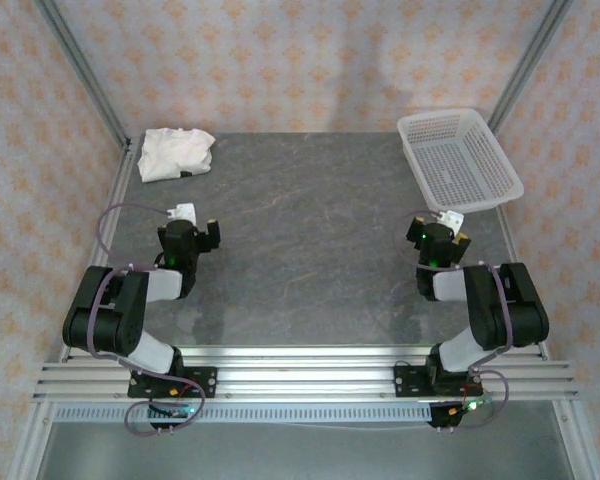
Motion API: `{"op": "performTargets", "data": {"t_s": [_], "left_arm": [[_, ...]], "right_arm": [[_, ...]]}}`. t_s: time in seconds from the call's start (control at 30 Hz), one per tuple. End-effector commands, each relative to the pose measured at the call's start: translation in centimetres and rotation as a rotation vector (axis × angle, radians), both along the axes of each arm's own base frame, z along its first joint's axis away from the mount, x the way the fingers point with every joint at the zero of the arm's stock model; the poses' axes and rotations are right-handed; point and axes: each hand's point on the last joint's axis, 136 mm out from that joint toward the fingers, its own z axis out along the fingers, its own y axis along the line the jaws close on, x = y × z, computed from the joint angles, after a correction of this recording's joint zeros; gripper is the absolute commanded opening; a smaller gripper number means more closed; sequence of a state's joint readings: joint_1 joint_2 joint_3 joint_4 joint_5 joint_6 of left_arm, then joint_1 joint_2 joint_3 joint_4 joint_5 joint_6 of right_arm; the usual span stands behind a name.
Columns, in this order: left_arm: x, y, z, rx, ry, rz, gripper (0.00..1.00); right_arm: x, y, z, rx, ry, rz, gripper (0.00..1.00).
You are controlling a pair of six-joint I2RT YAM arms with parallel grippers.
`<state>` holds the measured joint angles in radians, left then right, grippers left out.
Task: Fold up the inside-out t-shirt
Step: Reset both arms
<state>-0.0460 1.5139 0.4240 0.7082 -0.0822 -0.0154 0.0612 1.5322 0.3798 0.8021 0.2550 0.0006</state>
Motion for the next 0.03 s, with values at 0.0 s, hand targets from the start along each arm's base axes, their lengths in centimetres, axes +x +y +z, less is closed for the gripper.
{"op": "performTargets", "data": {"t_s": [0.0], "left_arm": [[0.6, 0.07, 1.54, 0.023, -0.038, -0.008, 1.0]], "right_arm": [[0.76, 0.43, 1.37, -0.002, -0.044, 0.021, 0.99]]}}
